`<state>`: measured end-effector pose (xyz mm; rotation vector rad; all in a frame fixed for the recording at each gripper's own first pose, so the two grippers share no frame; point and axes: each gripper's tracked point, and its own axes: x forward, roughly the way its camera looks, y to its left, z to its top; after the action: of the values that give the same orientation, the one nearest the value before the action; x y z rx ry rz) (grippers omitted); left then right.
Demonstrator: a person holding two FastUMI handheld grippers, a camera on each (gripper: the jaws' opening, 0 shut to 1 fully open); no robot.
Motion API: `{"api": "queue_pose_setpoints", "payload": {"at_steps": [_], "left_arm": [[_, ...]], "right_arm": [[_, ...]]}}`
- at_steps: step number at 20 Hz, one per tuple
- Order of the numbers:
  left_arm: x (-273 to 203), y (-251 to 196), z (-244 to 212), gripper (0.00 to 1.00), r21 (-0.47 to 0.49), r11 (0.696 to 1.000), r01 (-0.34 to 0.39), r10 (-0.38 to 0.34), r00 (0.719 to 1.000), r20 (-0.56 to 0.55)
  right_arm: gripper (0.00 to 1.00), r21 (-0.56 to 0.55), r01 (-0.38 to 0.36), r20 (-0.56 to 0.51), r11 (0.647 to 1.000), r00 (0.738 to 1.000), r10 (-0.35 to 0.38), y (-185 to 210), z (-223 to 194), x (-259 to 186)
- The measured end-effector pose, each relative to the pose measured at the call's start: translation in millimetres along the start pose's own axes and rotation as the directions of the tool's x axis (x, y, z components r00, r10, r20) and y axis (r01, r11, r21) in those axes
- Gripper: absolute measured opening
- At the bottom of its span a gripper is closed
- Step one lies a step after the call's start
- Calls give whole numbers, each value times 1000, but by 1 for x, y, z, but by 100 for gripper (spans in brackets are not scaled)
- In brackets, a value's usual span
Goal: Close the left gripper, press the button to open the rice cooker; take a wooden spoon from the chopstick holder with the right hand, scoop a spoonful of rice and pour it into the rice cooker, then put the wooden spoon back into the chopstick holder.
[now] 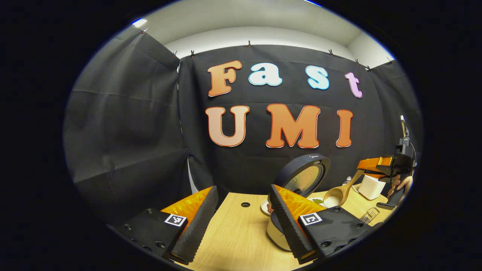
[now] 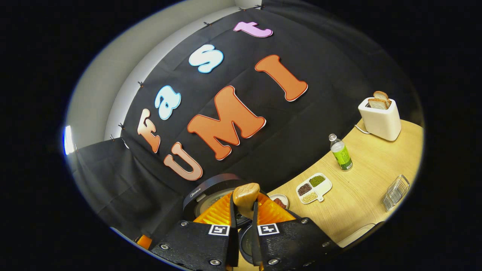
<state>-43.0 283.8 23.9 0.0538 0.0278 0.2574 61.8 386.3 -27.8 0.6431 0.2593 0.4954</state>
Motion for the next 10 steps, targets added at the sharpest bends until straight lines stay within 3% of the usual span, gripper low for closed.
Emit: {"api": "queue_pose_setpoints", "payload": {"at_steps": [5,10], "left_arm": [[0,2,-1,94,1,1000,-3,3,1000,-4],[-1,5,-1,90,0,1000,-6,6,1000,-7]], "right_arm": [[13,-70,-2,9,998,1000,3,7,-1,1],[13,-133,-3,5,991,1000,3,8,-7,3]]}}
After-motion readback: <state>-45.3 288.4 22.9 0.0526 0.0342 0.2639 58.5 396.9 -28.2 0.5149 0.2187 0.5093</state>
